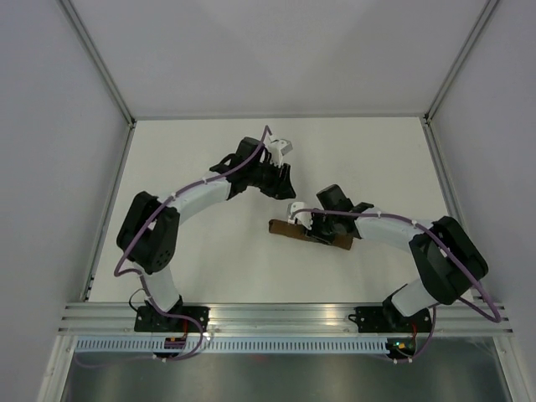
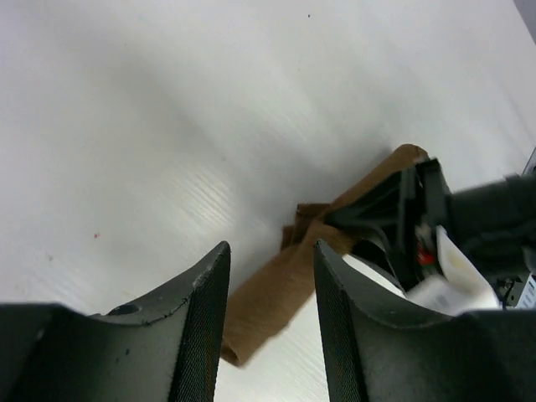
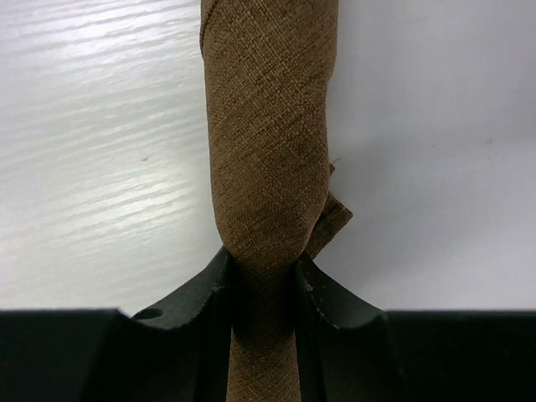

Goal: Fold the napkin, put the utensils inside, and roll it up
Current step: Roll the napkin with the utensil

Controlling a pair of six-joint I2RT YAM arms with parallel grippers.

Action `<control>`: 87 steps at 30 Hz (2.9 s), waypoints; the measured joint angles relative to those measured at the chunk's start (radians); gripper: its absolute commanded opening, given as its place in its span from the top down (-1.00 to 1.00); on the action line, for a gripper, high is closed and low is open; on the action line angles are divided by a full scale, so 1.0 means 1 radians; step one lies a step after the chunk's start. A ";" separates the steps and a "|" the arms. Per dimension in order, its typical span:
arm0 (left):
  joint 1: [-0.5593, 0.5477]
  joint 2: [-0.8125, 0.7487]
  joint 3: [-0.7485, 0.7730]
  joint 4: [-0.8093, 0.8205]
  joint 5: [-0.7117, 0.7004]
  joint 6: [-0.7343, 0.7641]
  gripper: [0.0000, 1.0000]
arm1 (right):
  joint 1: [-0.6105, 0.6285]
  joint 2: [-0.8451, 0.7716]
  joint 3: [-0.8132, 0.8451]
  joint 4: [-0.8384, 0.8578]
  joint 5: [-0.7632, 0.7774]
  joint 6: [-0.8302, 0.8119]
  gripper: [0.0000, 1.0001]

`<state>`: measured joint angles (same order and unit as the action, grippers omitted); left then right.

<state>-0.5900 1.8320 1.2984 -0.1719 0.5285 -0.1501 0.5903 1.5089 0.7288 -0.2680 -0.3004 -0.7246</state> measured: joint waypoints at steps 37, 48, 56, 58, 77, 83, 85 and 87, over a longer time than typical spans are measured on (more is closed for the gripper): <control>0.003 -0.548 -0.410 0.092 -0.256 -0.177 -0.07 | -0.227 0.451 0.461 0.143 0.042 0.967 0.79; 0.005 -0.481 -0.410 0.097 -0.229 -0.180 -0.07 | -0.273 0.483 0.492 0.171 0.075 1.094 0.75; 0.005 -0.438 -0.406 0.100 -0.203 -0.185 -0.07 | -0.313 0.526 0.547 0.171 0.048 1.142 0.42; 0.005 -0.410 -0.399 0.101 -0.191 -0.189 -0.06 | -0.321 0.531 0.553 0.171 0.035 1.146 0.29; 0.005 -0.201 -0.324 0.186 -0.132 -0.237 -0.04 | -0.364 0.546 0.579 0.142 -0.079 1.147 0.00; 0.005 -0.132 -0.314 0.225 -0.125 -0.265 -0.04 | -0.381 0.555 0.603 0.097 -0.120 1.134 -0.01; 0.005 -0.111 -0.306 0.234 -0.125 -0.271 -0.03 | -0.388 0.558 0.612 0.079 -0.130 1.130 0.00; 0.005 -0.083 -0.281 0.237 -0.125 -0.277 -0.01 | -0.394 0.563 0.621 0.064 -0.144 1.129 0.00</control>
<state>-0.5846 1.7493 1.0172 0.0647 0.4038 -0.4271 0.1967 2.0720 1.3502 -0.2039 -0.4446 0.4042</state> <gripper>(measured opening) 0.515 0.499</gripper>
